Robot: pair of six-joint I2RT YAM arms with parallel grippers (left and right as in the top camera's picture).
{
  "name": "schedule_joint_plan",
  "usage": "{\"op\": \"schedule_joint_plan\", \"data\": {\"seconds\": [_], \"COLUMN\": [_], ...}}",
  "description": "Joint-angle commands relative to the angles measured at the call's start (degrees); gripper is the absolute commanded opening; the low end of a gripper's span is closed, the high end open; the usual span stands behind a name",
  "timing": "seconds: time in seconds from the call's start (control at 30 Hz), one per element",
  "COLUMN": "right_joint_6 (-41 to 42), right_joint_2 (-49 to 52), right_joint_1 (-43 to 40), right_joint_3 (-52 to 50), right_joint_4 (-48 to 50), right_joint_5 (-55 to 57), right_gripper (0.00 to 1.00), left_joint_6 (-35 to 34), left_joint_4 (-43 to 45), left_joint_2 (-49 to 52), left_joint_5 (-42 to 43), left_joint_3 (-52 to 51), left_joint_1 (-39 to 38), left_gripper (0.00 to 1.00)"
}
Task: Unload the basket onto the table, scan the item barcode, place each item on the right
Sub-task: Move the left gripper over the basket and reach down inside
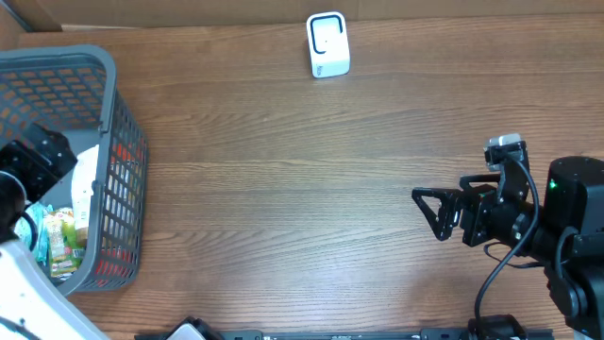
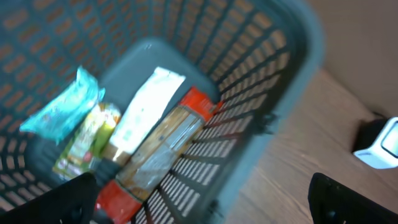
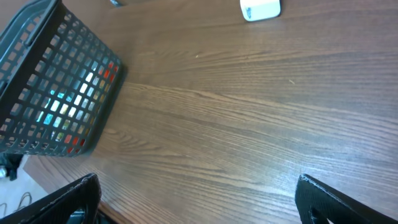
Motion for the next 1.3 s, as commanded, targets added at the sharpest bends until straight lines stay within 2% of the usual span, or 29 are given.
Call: {"op": "schedule_joint_plan", "data": {"seconds": [0.0, 0.23, 0.53, 0.9, 1.07, 1.27], "right_joint_6": [-0.2, -0.3, -3.5, -3.5, -3.5, -3.5], "right_joint_2": [0.0, 0.0, 2.6, 9.6, 11.5, 11.6], "right_joint_1": [0.2, 0.2, 0.2, 0.2, 0.2, 0.2], "right_joint_3": [1.5, 1.4, 1.4, 1.4, 1.4, 1.4], "right_joint_4": [0.0, -0.3, -2.6, -3.2, -3.3, -3.2], "right_joint_5": [0.4, 1.0, 1.5, 1.5, 1.5, 1.5], "right_gripper": [1.0, 1.0, 1.0, 1.0, 1.0, 1.0], "left_joint_6": [-3.4, -4.6, -3.9, 8.3, 15.7, 16.6], "left_joint_4": [-1.2, -0.9, 7.9, 23.8, 32.5, 36.6], "left_joint_2": [5.5, 13.5, 14.6, 14.9, 16.1, 20.9], "left_joint_5": [-1.8, -4.4, -4.1, -7.3, -7.4, -8.4], "left_joint_3": [0.9, 0.7, -2.8, -21.3, -29.2, -31.6], "left_joint_1": [1.4, 2.5, 2.3, 2.3, 2.3, 2.3], "left_gripper": [1.0, 1.0, 1.0, 1.0, 0.95, 0.95]}}
